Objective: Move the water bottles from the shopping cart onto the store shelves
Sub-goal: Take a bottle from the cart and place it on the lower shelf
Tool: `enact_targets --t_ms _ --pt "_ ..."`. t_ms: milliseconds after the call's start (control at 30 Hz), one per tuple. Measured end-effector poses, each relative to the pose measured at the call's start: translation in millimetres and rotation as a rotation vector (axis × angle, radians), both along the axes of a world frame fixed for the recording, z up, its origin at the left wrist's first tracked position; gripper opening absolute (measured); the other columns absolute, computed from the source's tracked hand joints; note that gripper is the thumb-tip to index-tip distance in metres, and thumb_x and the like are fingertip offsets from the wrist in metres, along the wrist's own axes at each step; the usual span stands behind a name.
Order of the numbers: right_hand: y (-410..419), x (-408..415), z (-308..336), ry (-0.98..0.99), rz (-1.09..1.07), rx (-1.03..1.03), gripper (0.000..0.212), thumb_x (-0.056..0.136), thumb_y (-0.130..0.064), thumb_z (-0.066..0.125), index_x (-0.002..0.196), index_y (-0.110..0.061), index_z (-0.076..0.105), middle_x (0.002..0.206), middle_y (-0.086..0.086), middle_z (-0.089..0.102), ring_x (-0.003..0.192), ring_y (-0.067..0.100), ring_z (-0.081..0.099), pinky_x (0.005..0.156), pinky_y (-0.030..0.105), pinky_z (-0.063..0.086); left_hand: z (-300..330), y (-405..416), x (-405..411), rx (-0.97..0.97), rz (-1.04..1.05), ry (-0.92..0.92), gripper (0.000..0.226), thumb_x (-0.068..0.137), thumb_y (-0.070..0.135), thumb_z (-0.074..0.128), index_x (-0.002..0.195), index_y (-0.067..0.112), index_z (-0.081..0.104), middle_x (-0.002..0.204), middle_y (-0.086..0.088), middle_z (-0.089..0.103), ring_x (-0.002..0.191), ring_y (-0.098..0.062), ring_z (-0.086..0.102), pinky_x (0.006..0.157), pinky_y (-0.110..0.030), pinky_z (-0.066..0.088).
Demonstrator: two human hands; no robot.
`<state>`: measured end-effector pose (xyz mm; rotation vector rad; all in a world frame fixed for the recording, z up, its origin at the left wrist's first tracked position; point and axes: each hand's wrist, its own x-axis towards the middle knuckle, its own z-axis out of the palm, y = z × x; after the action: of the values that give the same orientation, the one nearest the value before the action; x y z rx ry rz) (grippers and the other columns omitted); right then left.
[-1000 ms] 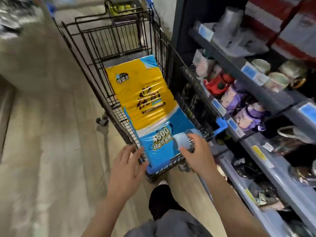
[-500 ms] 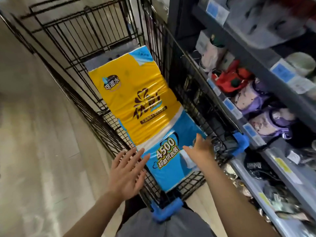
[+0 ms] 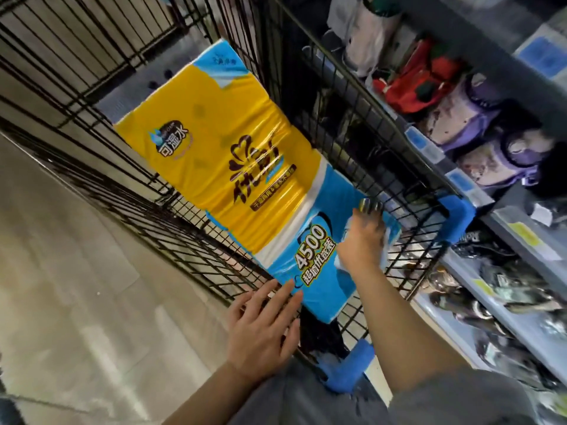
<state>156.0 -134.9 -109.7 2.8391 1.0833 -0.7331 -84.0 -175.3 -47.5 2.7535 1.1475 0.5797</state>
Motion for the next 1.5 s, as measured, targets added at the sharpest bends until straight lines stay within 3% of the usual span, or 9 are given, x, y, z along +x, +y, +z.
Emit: enact_targets --t_ms 67,133,233,333,533,800,1000,1267,1500 --pt "0 -8 1 0.003 -0.022 0.094 0.076 0.082 -0.006 0.061 0.147 -0.02 0.026 0.155 0.016 0.01 0.141 0.037 0.017 0.109 0.05 0.033 1 0 0 -0.014 -0.005 0.004 0.038 0.094 0.039 0.043 0.114 0.027 0.073 0.127 0.007 0.064 0.121 -0.017 0.051 0.11 -0.031 0.019" --pt "-4 -12 -2 0.008 -0.005 0.126 0.079 0.083 -0.017 0.067 0.149 -0.021 0.023 0.156 0.015 0.012 0.142 0.036 0.016 0.108 0.052 0.034 4 0 -1 -0.028 -0.012 -0.003 0.04 0.095 0.039 0.041 0.113 0.026 0.074 0.127 0.006 0.064 0.12 -0.017 0.051 0.113 -0.029 0.016" --pt "-11 -14 -6 -0.007 0.017 -0.015 0.093 0.082 -0.043 0.069 0.151 -0.028 0.009 0.159 0.009 0.003 0.144 0.038 0.009 0.103 0.058 0.038 5 2 0 -0.047 -0.017 0.008 0.04 0.094 0.04 0.041 0.114 0.027 0.074 0.129 0.007 0.062 0.119 -0.017 0.052 0.114 -0.029 0.016" --pt "-18 -12 -10 0.011 -0.071 -0.116 0.105 0.077 -0.05 0.074 0.15 -0.035 0.0 0.16 0.007 -0.005 0.136 0.047 0.022 0.089 0.053 0.051 3 1 -2 -0.041 -0.027 0.047 0.04 0.09 0.04 0.046 0.118 0.026 0.072 0.133 0.005 0.06 0.122 -0.017 0.051 0.107 -0.035 0.023" --pt "-23 -7 -7 0.094 -0.112 -0.029 0.106 0.078 -0.03 0.074 0.151 -0.038 -0.002 0.16 0.005 -0.004 0.131 0.045 0.031 0.087 0.045 0.051 1 1 -3 -0.033 -0.042 0.077 0.041 0.089 0.04 0.047 0.121 0.027 0.07 0.134 0.003 0.06 0.124 -0.017 0.05 0.105 -0.038 0.024" --pt "-28 -56 -3 0.217 0.262 -0.021 0.095 0.083 -0.031 0.064 0.152 -0.039 -0.001 0.16 -0.001 -0.012 0.138 0.033 0.019 0.099 0.045 0.043 -1 -1 -4 -0.028 -0.042 0.054 0.04 0.092 0.04 0.045 0.123 0.029 0.069 0.13 0.005 0.063 0.123 -0.017 0.051 0.101 -0.038 0.028" --pt "-17 -68 9 -0.032 0.214 -0.189 0.09 0.089 -0.03 0.057 0.152 -0.036 -0.008 0.161 0.009 -0.002 0.139 0.037 0.021 0.103 0.045 0.034 -2 0 -7 -0.017 -0.069 0.051 0.041 0.094 0.041 0.043 0.129 0.029 0.06 0.129 0.005 0.064 0.123 -0.016 0.05 0.105 -0.039 0.023" --pt "-16 -61 -6 -0.138 0.305 -0.242 0.098 0.092 -0.036 0.06 0.15 -0.027 -0.018 0.157 0.018 0.008 0.132 0.042 0.032 0.09 0.046 0.049 0 1 -8 -0.029 -0.097 0.073 0.041 0.094 0.041 0.042 0.122 0.029 0.069 0.125 0.005 0.066 0.121 -0.016 0.05 0.106 -0.039 0.022" --pt "-18 -52 4 -0.024 0.241 -0.183 0.096 0.088 -0.033 0.065 0.153 -0.03 -0.007 0.156 0.014 0.012 0.135 0.037 0.031 0.093 0.044 0.048 1 1 -11 -0.069 -0.131 0.054 0.042 0.097 0.042 0.038 0.123 0.03 0.068 0.125 0.006 0.066 0.12 -0.016 0.052 0.099 -0.043 0.032"
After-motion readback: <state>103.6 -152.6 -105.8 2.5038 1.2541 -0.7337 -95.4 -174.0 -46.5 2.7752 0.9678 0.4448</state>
